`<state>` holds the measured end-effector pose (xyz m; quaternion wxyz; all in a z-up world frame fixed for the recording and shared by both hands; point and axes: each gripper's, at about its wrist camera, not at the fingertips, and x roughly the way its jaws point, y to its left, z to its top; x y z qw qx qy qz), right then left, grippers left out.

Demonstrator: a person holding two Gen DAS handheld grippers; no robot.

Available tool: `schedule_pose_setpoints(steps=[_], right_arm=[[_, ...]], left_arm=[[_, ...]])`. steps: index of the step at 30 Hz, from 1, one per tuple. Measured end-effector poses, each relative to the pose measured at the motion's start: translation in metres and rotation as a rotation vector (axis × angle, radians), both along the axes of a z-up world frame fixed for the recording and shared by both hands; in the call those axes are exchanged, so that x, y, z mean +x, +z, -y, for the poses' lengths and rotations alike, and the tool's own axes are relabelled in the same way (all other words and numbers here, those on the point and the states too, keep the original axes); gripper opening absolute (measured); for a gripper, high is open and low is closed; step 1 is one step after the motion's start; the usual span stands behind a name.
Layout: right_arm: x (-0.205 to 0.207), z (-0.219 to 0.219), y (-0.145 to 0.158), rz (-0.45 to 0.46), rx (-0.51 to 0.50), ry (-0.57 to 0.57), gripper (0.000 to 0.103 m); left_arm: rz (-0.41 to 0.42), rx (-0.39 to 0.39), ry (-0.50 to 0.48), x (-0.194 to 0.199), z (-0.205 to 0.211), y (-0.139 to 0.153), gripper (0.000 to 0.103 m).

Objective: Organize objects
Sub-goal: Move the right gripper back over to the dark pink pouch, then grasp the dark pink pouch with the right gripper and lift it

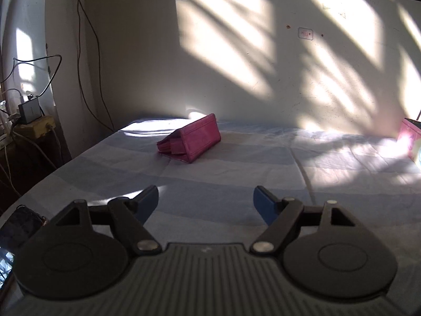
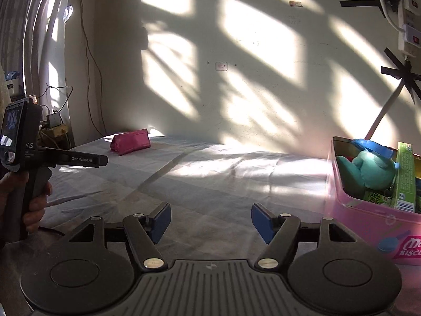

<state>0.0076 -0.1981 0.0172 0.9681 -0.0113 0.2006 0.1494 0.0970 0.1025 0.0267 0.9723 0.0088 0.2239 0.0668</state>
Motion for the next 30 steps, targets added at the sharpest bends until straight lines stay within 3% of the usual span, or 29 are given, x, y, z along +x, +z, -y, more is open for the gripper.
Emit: schedule_pose_setpoints(steps=[1, 5, 7, 14, 20, 26, 30], right_arm=[[0.011, -0.016, 0.003, -0.001, 0.001, 0.045, 0.067], [0.059, -0.083, 0.010, 0.029, -0.028, 0.158, 0.071], [0.083, -0.121, 0.009, 0.037, -0.055, 0.210, 0.073], [0.179, -0.214, 0.002, 0.036, -0.127, 0.348, 0.096], [0.249, -0.247, -0.009, 0.000, -0.218, 0.408, 0.097], [0.299, -0.260, -0.016, -0.110, -0.150, 0.474, 0.101], [0.308, -0.263, -0.021, -0.130, -0.109, 0.461, 0.101]], left_arm=[[0.001, -0.039, 0.061, 0.004, -0.018, -0.002, 0.081], [-0.023, -0.396, 0.305, 0.008, -0.096, -0.012, 0.080], [-0.011, -0.444, 0.371, 0.003, -0.108, -0.014, 0.080], [-0.024, -0.464, 0.344, 0.004, -0.108, -0.016, 0.081], [-0.058, -0.428, 0.239, 0.009, -0.095, -0.016, 0.081], [-0.085, -0.383, 0.154, 0.010, -0.080, -0.016, 0.081], [-0.096, -0.304, 0.103, 0.010, -0.063, -0.016, 0.081]])
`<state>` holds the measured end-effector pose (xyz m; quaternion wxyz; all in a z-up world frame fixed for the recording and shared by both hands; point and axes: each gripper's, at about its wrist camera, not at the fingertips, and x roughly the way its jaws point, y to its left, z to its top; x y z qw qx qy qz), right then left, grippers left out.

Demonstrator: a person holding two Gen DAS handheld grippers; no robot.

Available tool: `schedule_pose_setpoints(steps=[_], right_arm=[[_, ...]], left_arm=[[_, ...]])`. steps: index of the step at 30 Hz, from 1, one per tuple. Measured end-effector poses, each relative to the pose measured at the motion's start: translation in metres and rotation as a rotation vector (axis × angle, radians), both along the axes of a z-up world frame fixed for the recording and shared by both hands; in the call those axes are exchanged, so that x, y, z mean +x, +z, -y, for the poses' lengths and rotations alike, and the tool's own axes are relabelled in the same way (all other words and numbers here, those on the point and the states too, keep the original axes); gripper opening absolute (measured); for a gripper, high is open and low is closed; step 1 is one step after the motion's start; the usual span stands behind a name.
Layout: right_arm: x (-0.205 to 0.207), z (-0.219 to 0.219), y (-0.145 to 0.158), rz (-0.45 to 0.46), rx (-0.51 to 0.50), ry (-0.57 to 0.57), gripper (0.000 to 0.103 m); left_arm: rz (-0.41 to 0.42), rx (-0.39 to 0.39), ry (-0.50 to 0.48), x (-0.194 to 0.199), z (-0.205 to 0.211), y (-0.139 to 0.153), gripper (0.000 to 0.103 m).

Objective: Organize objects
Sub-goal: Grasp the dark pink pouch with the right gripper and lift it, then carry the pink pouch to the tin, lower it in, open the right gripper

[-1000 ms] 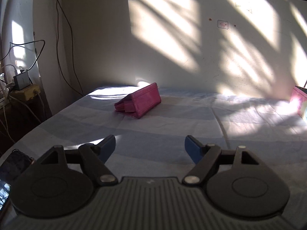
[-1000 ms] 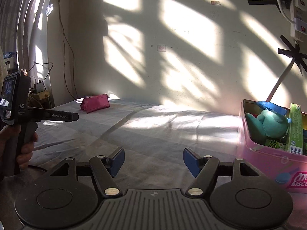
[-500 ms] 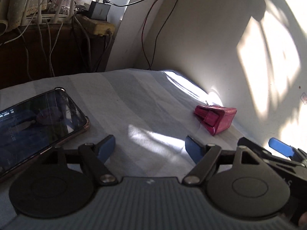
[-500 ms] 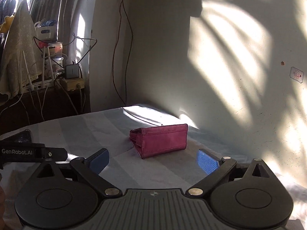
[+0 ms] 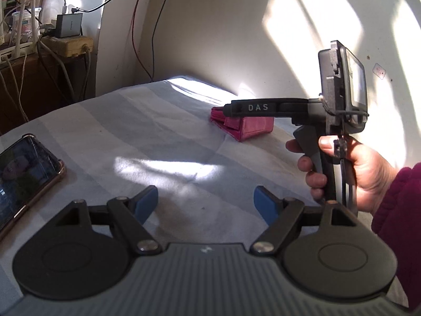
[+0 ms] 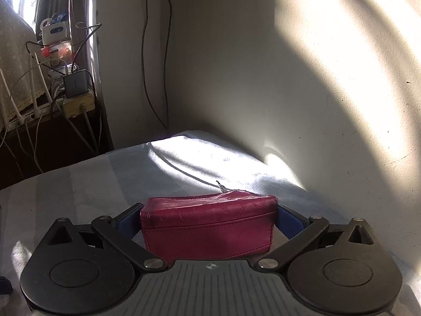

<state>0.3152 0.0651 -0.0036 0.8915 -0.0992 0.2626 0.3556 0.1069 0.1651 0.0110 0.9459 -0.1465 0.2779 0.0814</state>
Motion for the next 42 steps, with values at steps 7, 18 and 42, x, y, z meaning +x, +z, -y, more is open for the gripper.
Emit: schedule_pose_setpoints(steps=[7, 18, 42], right_arm=[[-0.048, 0.048, 0.004, -0.012, 0.024, -0.072, 0.100], [-0.285, 0.257, 0.007, -0.001, -0.043, -0.387, 0.101], [-0.365, 0.363, -0.021, -0.030, 0.054, -0.485, 0.100]], left_arm=[[-0.007, 0.115, -0.076, 0.001, 0.022, -0.001, 0.081], [0.019, 0.248, -0.136, -0.004, 0.044, -0.001, 0.081], [-0.256, -0.155, -0.918, -0.076, 0.288, 0.003, 0.072]])
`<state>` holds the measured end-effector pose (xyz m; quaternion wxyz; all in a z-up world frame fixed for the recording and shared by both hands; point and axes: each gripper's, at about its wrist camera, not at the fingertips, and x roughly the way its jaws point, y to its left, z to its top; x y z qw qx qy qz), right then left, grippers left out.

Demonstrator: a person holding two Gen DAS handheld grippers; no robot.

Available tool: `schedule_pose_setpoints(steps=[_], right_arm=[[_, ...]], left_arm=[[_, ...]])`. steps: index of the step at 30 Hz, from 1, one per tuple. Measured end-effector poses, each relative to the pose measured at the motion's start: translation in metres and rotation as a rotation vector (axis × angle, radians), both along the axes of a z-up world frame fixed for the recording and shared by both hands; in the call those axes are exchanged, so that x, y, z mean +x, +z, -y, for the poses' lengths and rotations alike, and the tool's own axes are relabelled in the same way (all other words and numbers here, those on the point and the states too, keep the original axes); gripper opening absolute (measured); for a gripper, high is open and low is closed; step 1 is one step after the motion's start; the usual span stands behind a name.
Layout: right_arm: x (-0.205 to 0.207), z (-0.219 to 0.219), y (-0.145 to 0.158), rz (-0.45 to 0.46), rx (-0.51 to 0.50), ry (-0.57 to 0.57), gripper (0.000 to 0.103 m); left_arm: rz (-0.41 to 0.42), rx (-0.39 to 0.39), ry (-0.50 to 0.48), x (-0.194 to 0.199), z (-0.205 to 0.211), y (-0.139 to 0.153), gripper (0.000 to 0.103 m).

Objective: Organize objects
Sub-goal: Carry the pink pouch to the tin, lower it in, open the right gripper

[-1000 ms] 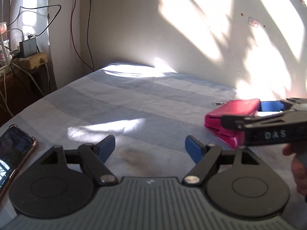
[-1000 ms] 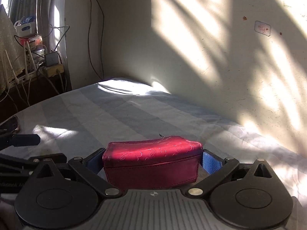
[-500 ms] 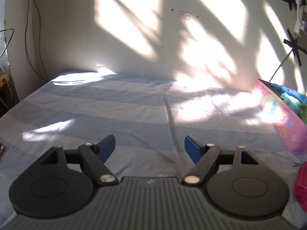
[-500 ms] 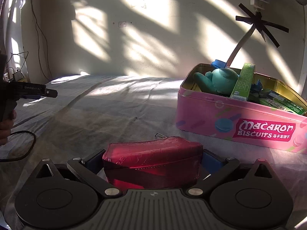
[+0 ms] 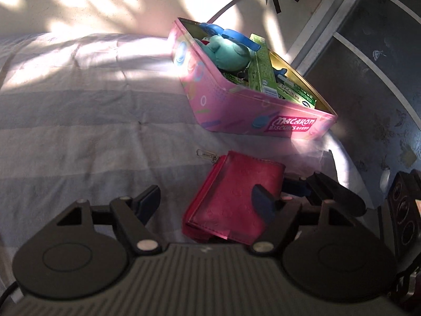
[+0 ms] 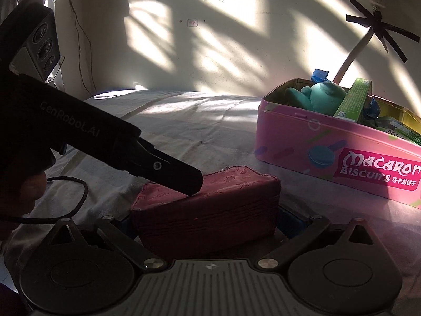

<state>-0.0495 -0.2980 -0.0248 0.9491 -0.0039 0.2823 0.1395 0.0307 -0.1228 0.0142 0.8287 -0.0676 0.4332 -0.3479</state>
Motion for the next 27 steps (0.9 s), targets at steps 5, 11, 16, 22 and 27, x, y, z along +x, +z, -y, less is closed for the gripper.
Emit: schedule_pose_setpoints(steps=[5, 11, 16, 22, 27], right_arm=[[-0.009, 0.011, 0.011, 0.079, 0.090, 0.034, 0.098], [0.002, 0.042, 0.055, 0.282, 0.122, -0.044, 0.098], [0.044, 0.063, 0.073, 0.350, 0.051, -0.095, 0.098], [0.112, 0.088, 0.060, 0.216, -0.078, -0.178, 0.098], [0.157, 0.103, 0.058, 0.126, -0.201, -0.240, 0.097]], left_arm=[[0.037, -0.024, -0.060, -0.004, 0.016, 0.030, 0.053], [0.293, -0.011, -0.123, -0.002, 0.061, 0.097, 0.054], [0.354, -0.020, -0.104, 0.035, 0.094, 0.116, 0.055], [0.322, 0.049, -0.052, 0.087, 0.134, 0.095, 0.055], [0.347, 0.125, 0.004, 0.126, 0.162, 0.081, 0.056]])
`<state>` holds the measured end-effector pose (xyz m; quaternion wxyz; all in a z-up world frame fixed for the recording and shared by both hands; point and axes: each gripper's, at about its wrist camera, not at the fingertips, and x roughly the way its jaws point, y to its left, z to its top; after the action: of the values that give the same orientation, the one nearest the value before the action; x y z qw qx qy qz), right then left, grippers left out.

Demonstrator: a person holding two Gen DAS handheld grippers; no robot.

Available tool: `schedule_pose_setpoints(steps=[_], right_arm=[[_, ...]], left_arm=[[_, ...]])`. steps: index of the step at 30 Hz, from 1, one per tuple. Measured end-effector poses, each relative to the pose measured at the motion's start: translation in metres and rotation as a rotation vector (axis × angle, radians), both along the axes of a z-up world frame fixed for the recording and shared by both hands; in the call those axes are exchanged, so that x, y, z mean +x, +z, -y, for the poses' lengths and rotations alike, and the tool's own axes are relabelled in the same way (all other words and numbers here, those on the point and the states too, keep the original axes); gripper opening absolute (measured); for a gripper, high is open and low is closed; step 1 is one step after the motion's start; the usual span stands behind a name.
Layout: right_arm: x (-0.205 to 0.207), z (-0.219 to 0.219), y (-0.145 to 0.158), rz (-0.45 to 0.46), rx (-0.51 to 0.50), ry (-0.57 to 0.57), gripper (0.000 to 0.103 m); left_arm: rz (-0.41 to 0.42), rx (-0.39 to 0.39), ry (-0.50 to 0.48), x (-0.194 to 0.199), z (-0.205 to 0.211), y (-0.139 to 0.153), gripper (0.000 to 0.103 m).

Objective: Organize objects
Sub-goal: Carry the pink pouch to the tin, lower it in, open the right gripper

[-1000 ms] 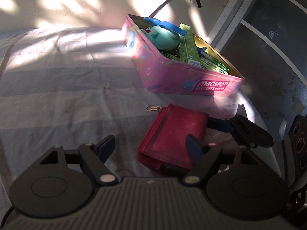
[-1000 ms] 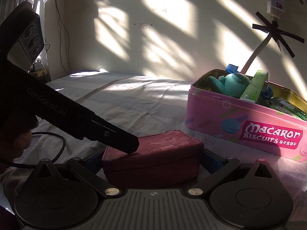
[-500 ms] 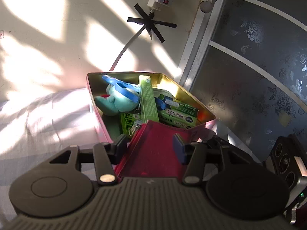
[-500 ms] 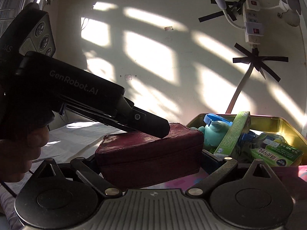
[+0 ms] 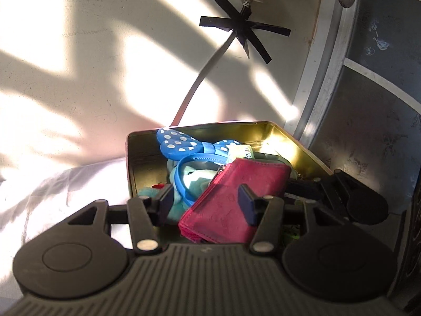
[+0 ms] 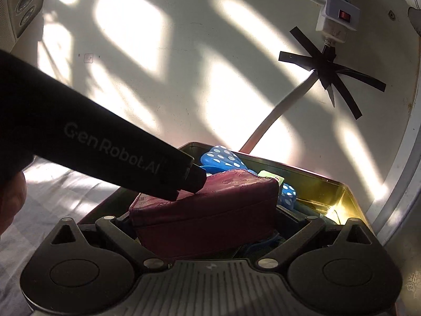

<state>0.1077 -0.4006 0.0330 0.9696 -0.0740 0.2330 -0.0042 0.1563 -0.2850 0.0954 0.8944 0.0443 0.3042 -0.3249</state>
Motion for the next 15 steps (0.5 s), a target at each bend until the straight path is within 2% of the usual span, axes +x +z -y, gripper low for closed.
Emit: schedule_pose_setpoints(steps=[3, 6, 8, 15], right_arm=[[0.004, 0.011, 0.002, -0.027, 0.049, -0.017, 0.099], [-0.020, 0.020, -0.001, 0.002, 0.134, -0.003, 0.100], [-0.043, 0.025, -0.004, 0.045, 0.172, -0.010, 0.099], [-0.120, 0.045, -0.006, 0.210, 0.332, -0.127, 0.099]], left_arm=[[-0.021, 0.034, 0.051, 0.016, 0.007, -0.006, 0.057], [-0.068, -0.004, 0.046, 0.014, -0.004, -0.006, 0.059], [-0.044, -0.005, 0.062, 0.002, -0.012, -0.004, 0.063], [0.038, 0.016, 0.105, -0.045, -0.028, 0.008, 0.065]])
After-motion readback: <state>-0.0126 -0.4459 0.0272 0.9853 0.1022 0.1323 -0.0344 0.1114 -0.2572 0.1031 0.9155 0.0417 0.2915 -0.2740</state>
